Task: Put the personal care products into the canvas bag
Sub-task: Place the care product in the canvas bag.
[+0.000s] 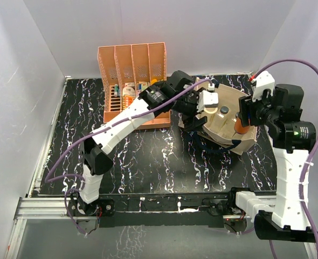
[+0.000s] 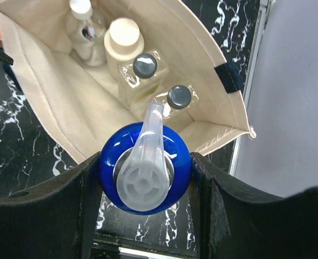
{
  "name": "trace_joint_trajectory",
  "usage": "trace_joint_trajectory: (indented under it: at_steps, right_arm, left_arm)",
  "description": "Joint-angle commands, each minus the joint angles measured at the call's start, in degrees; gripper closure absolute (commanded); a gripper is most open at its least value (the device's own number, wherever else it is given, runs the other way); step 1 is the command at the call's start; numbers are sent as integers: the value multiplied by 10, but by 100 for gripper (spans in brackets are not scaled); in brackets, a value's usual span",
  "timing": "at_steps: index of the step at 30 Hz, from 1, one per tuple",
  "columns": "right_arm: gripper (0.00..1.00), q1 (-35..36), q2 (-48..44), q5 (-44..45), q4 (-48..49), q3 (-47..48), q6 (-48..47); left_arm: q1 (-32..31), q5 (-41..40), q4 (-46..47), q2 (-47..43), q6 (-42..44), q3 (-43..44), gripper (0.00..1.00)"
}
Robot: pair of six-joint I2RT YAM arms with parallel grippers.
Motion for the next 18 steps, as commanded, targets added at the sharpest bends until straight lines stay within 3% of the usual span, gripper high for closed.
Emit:
trace_joint_trajectory:
  at_steps: [1, 18]
  right_arm:
    - [92, -3, -3, 34, 73, -10, -12]
    - [92, -3, 36, 112, 118, -59, -46]
  left_arm:
    - [-9, 39, -6, 25, 16, 41, 19]
    - [-49, 98, 32, 90, 37, 65, 22]
